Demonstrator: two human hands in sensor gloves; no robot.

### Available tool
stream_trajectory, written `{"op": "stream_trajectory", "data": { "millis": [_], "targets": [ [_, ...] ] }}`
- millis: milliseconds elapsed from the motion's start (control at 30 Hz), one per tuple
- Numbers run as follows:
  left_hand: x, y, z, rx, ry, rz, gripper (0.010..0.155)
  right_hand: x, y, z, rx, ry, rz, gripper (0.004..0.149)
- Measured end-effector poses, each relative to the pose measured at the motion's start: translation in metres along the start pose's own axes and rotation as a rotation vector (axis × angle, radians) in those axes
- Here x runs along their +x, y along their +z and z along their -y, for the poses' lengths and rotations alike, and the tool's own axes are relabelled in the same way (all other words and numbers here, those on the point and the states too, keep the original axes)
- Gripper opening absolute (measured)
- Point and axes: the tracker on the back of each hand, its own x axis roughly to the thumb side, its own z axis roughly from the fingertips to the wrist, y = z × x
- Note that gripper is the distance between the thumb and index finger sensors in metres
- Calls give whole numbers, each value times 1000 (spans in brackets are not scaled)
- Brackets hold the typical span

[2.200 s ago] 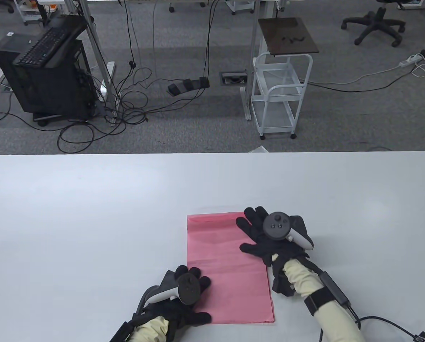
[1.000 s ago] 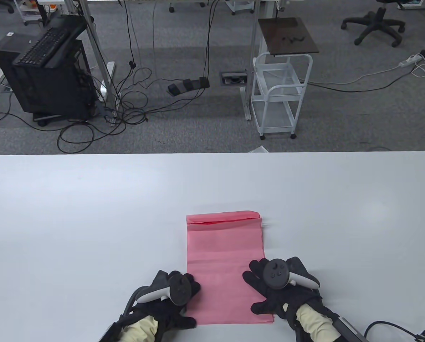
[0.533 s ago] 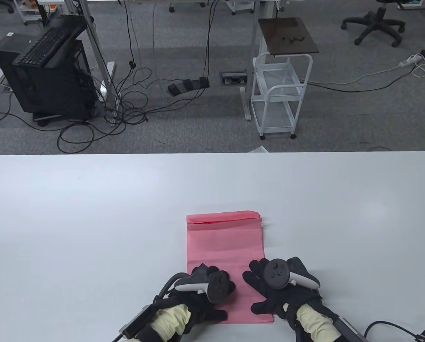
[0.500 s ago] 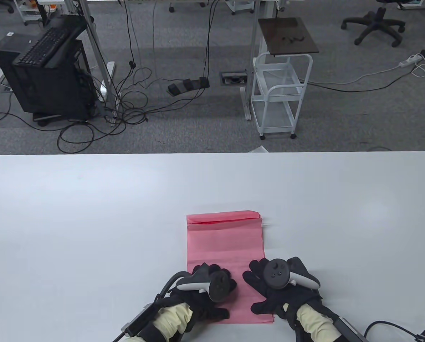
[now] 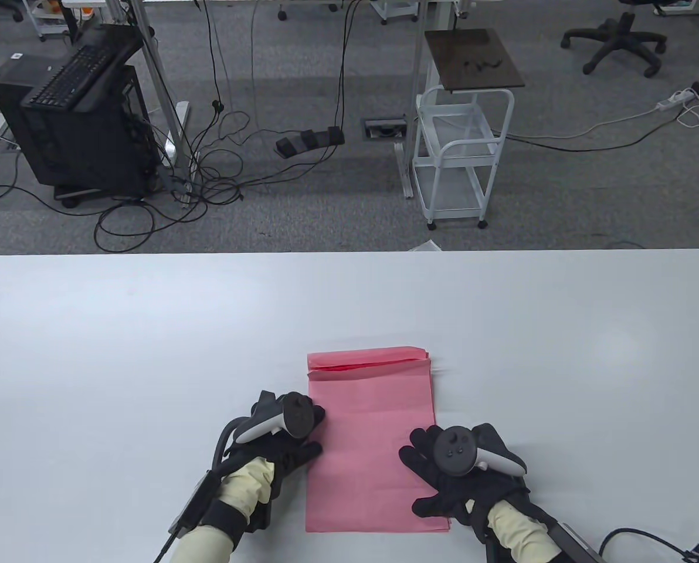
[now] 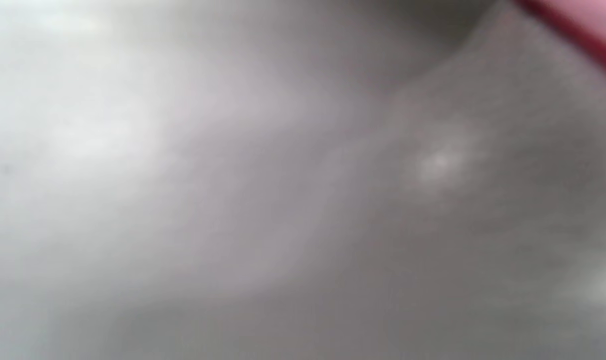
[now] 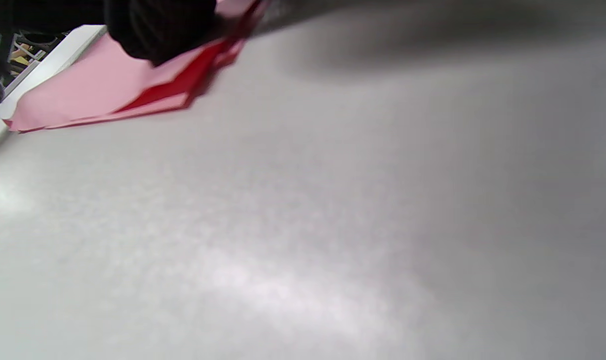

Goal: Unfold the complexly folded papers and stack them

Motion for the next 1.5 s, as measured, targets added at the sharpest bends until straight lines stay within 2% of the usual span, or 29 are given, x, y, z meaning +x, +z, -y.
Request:
{"op": "stream_trajectory", "data": {
  "millis": [67,100,133,200,267,300,367,433,600,733,900,1133,1200,1300,1367,1433,1467,1500],
  "targets": [
    [15,6,-1,56,-25,56,68,0,0,0,0,1,0,80],
    [27,10,0,114,-66,126,69,0,0,0,1,0,0,80],
    [43,12,4,124,-119,199,69,0,0,0,1,0,0,80],
    [65,12,13,35,-196,274,70,0,0,0,2,-2,1,80],
    [79,7,21,-30,-232,293,70,0,0,0,3,-3,1,80],
    [85,2,24,-44,-242,289,70,0,0,0,2,-5,2,80],
    [88,-6,23,-3,-265,286,70,0,0,0,2,-5,2,80],
    [86,-14,19,-24,-221,272,70,-1,-1,0,3,-8,3,80],
    [70,-39,-5,14,-158,179,69,-1,-1,-1,4,-12,5,80],
    [42,-64,-32,20,4,43,68,-2,-1,-1,5,-22,6,80],
    [12,-73,-52,68,96,-120,67,-2,-1,-1,7,-20,4,80],
    [10,-73,-52,101,167,-86,65,-1,-1,0,7,-21,5,80],
    [10,-70,-53,120,231,-74,65,-1,-1,0,0,-30,7,77],
    [16,-57,-55,146,292,-39,67,2,3,10,-81,-74,38,66],
    [24,-36,-62,263,239,-13,68,6,7,18,-195,-155,65,62],
    [36,-10,-64,391,191,35,69,13,13,28,-221,-204,95,62],
    [41,0,-64,425,183,64,69,15,15,30,-233,-211,99,63],
    [50,17,-60,443,184,100,69,23,21,40,-307,-224,111,64]
  ]
}}
